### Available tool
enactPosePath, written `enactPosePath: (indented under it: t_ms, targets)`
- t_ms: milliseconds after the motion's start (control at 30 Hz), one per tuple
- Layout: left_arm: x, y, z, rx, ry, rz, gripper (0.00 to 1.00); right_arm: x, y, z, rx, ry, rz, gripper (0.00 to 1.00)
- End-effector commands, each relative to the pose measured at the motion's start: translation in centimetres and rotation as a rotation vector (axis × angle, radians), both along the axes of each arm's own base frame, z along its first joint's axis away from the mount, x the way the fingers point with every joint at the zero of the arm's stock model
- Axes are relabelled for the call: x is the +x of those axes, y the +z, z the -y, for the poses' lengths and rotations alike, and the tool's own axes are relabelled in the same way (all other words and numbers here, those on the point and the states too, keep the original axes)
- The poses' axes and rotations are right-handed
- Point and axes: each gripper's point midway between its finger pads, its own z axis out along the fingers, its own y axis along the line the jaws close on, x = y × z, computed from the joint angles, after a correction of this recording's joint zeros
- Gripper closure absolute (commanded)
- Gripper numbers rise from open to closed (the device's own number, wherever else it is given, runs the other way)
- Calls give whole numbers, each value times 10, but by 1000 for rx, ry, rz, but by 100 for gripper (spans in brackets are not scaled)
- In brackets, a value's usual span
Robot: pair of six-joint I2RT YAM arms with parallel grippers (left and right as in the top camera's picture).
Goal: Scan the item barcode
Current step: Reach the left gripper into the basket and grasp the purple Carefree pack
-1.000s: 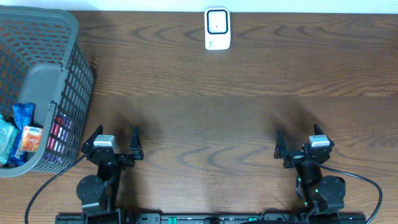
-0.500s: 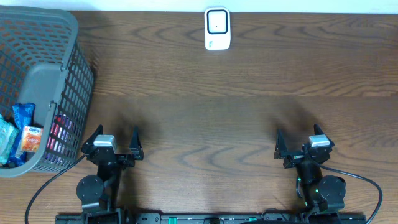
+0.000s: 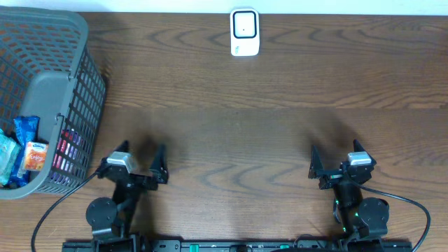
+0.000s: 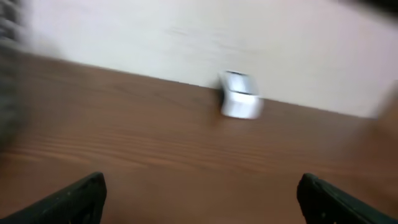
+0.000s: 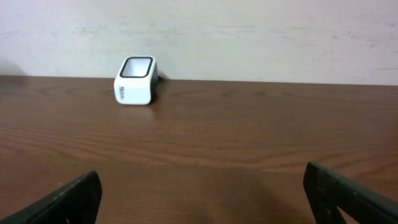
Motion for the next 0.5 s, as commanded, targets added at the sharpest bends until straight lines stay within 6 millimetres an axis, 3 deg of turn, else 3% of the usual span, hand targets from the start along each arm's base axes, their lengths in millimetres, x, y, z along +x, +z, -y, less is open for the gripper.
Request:
enactPosePath:
  t_ms: [0, 100, 133, 233, 333, 467]
  targets:
    - [-14, -11, 34, -293, -190, -145, 2, 0, -2, 3, 13, -16, -6, 1]
    - [-14, 12, 36, -385, -209, -94, 2, 0, -2, 3, 13, -16, -6, 1]
    - [-19, 44, 41, -396, -272, 22, 2, 0, -2, 3, 13, -16, -7, 1]
    - [-40, 106, 45, -326, -343, 310, 2, 0, -2, 3, 13, -16, -7, 1]
    - [-63, 167, 35, -294, -295, 553, 2, 0, -2, 3, 13, -16, -7, 1]
    - [-73, 215, 24, -207, -199, 660, 2, 0, -2, 3, 13, -16, -7, 1]
